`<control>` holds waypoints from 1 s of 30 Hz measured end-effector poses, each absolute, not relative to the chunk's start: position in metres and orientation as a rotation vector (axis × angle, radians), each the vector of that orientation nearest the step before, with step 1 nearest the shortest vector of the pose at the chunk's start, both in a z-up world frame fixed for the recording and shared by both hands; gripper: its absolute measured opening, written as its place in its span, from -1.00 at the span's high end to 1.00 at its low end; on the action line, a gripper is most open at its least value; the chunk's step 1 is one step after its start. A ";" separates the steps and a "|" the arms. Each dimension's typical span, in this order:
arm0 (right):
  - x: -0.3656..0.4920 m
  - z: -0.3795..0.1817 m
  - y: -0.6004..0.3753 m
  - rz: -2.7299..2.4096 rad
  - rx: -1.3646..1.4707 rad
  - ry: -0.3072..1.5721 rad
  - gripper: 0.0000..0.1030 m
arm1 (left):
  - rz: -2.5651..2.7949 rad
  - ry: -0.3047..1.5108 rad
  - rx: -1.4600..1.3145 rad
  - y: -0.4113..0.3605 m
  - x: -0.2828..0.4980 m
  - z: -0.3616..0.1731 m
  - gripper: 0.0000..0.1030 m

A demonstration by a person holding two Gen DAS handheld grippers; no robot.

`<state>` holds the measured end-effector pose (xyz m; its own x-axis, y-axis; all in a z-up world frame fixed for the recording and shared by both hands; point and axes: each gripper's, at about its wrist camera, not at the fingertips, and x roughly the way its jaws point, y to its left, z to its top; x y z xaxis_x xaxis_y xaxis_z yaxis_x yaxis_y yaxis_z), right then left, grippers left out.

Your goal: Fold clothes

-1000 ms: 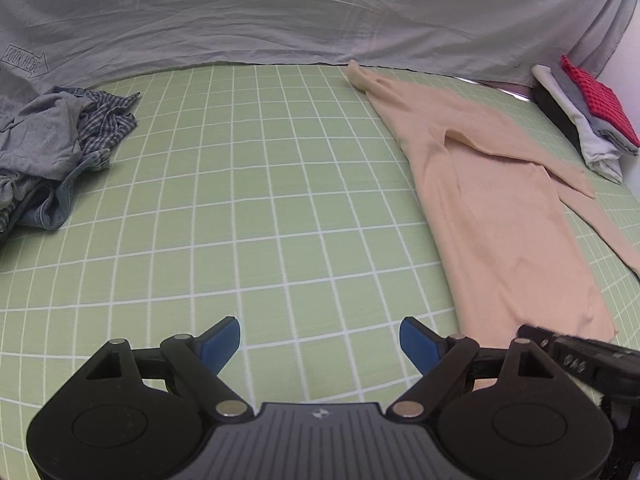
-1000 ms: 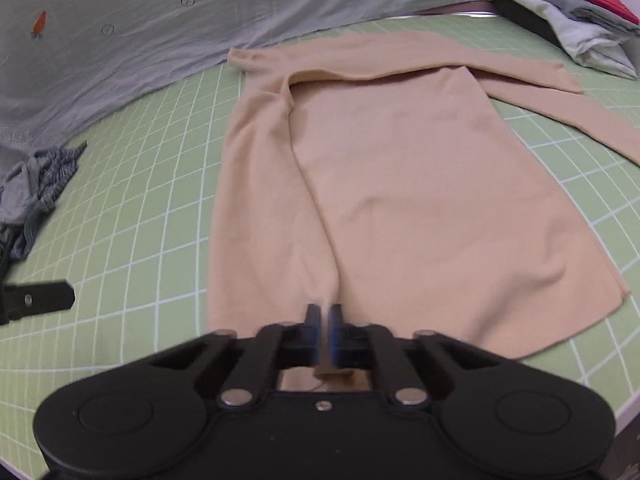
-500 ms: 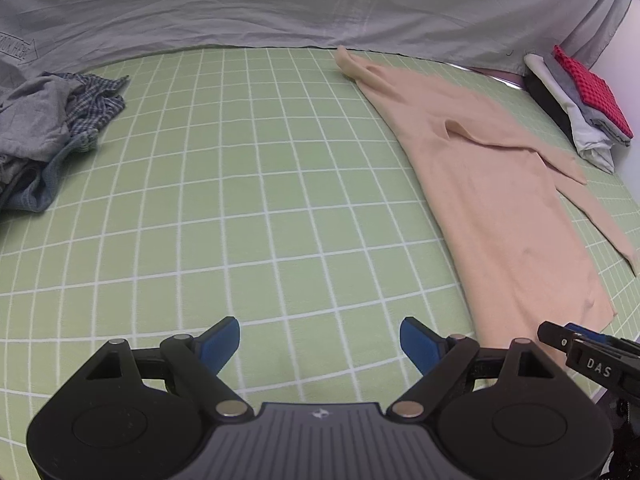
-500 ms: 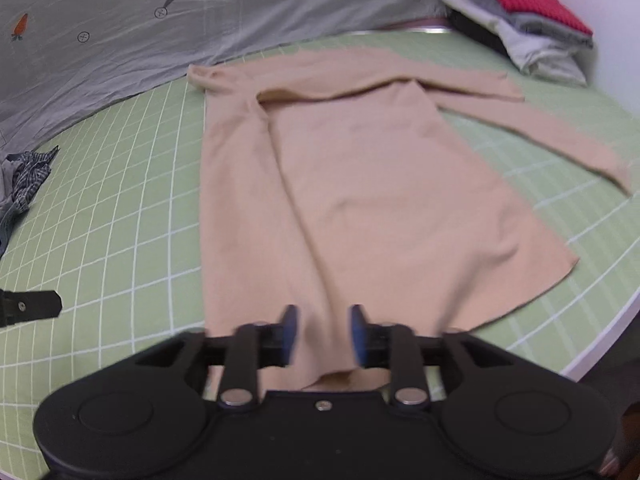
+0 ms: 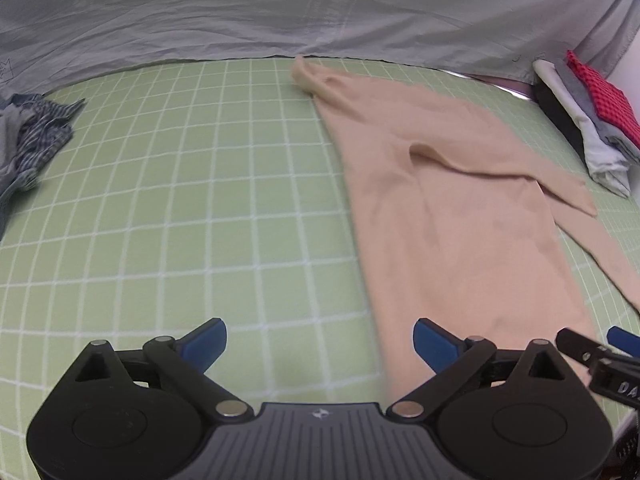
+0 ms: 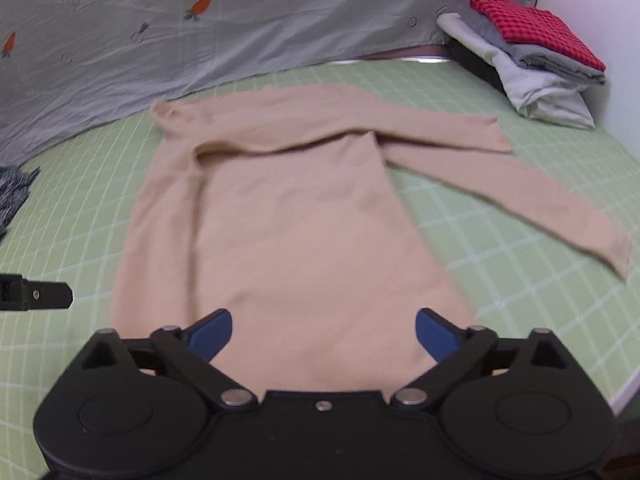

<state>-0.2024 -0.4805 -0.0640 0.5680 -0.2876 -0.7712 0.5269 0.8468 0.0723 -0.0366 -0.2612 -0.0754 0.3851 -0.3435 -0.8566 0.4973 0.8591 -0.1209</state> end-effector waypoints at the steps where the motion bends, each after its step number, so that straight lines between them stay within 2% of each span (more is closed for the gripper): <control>1: -0.200 -0.065 -0.493 -0.480 0.320 0.832 -1.00 | -0.526 1.049 0.161 -0.269 -0.034 -0.076 -0.93; 13: -0.145 -0.080 -0.634 -0.560 0.285 0.778 -1.00 | -0.401 1.085 0.132 -0.337 0.008 -0.096 -0.93; 21: -0.114 -0.100 -0.744 -0.723 0.334 0.749 -1.00 | -0.283 1.146 0.171 -0.343 0.032 -0.115 -0.94; 26: -0.097 -0.111 -0.780 -0.726 0.357 0.786 -0.99 | -0.249 1.176 0.147 -0.341 0.038 -0.121 -1.00; 27: -0.094 -0.113 -0.781 -0.717 0.349 0.799 -0.88 | -0.250 1.174 0.149 -0.342 0.038 -0.122 -1.00; 28: -0.092 -0.114 -0.781 -0.703 0.336 0.808 -0.62 | -0.251 1.175 0.149 -0.341 0.038 -0.122 -1.00; 29: -0.090 -0.115 -0.779 -0.689 0.323 0.813 -0.49 | -0.252 1.176 0.149 -0.341 0.038 -0.122 -1.00; 30: -0.088 -0.115 -0.778 -0.674 0.319 0.814 -0.26 | -0.253 1.177 0.149 -0.341 0.037 -0.121 -1.00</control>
